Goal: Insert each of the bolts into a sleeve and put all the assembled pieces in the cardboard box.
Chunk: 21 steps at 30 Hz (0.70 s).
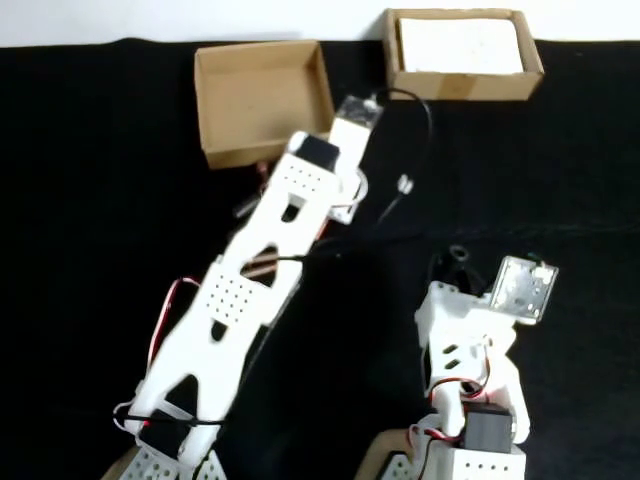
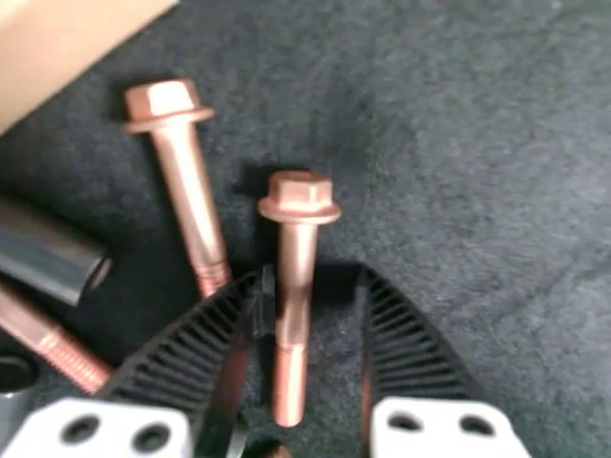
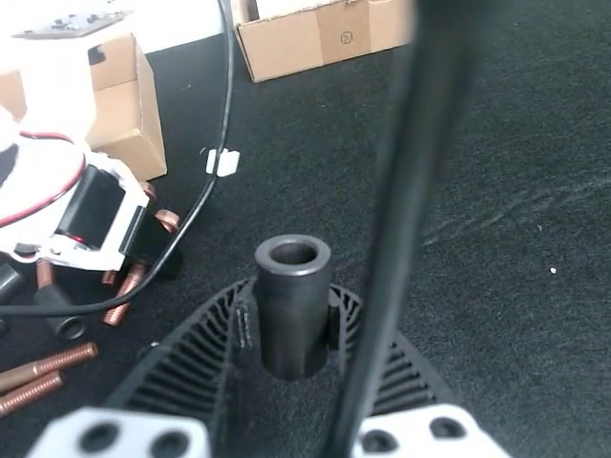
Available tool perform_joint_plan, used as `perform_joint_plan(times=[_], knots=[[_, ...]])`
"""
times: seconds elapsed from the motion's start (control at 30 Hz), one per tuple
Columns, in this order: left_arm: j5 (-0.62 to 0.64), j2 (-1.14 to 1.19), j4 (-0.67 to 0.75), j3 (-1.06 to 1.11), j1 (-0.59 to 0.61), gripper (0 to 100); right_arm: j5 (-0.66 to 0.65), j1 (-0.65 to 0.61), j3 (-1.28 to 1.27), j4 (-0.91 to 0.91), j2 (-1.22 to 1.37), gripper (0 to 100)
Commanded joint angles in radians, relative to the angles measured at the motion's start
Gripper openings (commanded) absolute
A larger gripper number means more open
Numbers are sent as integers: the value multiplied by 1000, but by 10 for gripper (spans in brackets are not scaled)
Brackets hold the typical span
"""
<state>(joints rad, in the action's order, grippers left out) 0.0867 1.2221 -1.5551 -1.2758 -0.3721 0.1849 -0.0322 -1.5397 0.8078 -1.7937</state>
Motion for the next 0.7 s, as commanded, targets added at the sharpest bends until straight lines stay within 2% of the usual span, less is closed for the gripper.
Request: perform_joint_plan(times=[0.0,0.13,0.23,0.33,0.4,0.47,0.6,0.67], knots=[[-6,-13,0,-1,10,91,6,8,4,2,-15,7],[-5,-19,2,-7,2,4,6,8,10,2,-15,7],[-5,-31,-6,-28,-25,8,5,8,18,2,-16,7],[-6,-101,-117,-142,-67,8,5,8,73,4,-16,7],[-8,-170,-201,-266,-97,8,5,8,128,7,-16,7],[-9,-255,-219,-387,-110,8,5,2,183,36,-16,7],[-89,-529,-219,-351,-160,8,5,2,286,151,-16,7],[-87,-673,-219,-318,-180,8,5,-10,325,202,-16,7]])
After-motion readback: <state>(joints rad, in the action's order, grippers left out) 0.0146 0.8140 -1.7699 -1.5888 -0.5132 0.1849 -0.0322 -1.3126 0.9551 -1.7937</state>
